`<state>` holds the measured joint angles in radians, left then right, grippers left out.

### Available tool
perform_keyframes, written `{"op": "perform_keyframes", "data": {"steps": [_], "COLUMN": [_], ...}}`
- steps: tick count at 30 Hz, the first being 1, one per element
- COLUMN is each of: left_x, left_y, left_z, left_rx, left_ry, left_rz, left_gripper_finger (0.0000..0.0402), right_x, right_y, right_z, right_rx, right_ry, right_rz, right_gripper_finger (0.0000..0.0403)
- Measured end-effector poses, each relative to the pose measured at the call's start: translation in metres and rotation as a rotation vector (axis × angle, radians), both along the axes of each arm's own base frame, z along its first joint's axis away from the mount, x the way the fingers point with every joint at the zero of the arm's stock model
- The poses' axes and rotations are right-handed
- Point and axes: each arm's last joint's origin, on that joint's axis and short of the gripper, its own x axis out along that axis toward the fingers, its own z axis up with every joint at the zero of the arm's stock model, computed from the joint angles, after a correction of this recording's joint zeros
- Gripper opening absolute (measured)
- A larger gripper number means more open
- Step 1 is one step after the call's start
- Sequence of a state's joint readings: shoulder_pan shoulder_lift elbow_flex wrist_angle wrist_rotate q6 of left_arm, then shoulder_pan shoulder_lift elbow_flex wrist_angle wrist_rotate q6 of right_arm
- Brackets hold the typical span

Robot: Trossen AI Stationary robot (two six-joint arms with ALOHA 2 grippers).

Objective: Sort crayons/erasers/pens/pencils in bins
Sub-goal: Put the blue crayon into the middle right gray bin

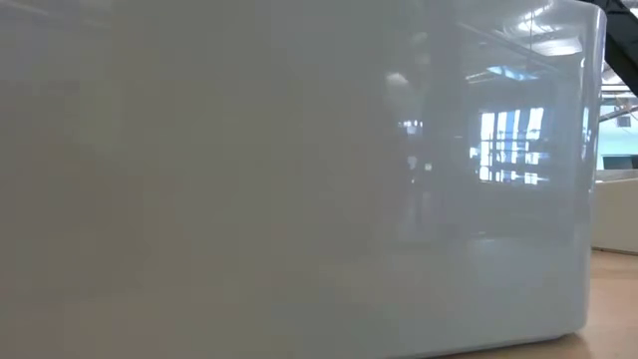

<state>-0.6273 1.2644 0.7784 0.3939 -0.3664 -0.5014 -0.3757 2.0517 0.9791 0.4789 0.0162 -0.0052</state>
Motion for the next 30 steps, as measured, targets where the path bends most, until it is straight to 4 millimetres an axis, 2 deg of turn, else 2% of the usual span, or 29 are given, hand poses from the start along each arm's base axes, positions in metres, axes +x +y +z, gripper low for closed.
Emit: {"op": "perform_keyframes", "data": {"steps": [4,12,15,21,24,27,30], "left_x": [0.0,0.0,0.0,0.0,0.001,0.001,0.001], "left_y": [0.0,0.0,0.0,0.0,0.001,0.001,0.001], "left_z": [0.0,0.0,0.0,0.0,0.0,0.0,0.0], "left_rx": [0.0,0.0,0.0,0.0,0.001,-0.001,0.001], "left_ry": [0.001,0.0,0.0,0.0,0.001,-0.001,0.001], "left_rz": [0.0,0.0,0.0,0.0,0.004,0.006,0.006], "left_gripper_finger": [0.0157,0.0157,0.0157,0.0157,0.0157,0.0157,0.0157], "right_x": [-0.001,-0.009,-0.011,-0.02,-0.026,-0.042,-0.067], "right_y": [0.006,0.013,0.018,0.03,0.04,0.059,0.087], "right_z": [-0.001,-0.007,0.0,0.037,0.073,0.107,0.139], "right_rx": [-0.023,0.05,0.03,-0.023,-0.083,-0.105,-0.092], "right_ry": [0.053,0.164,0.2,0.228,0.194,0.203,0.231], "right_rz": [0.054,0.132,0.177,0.275,0.326,0.414,0.509], "right_gripper_finger": [0.0146,0.0022,0.0016,0.0025,0.0013,0.0012,0.0016]}}
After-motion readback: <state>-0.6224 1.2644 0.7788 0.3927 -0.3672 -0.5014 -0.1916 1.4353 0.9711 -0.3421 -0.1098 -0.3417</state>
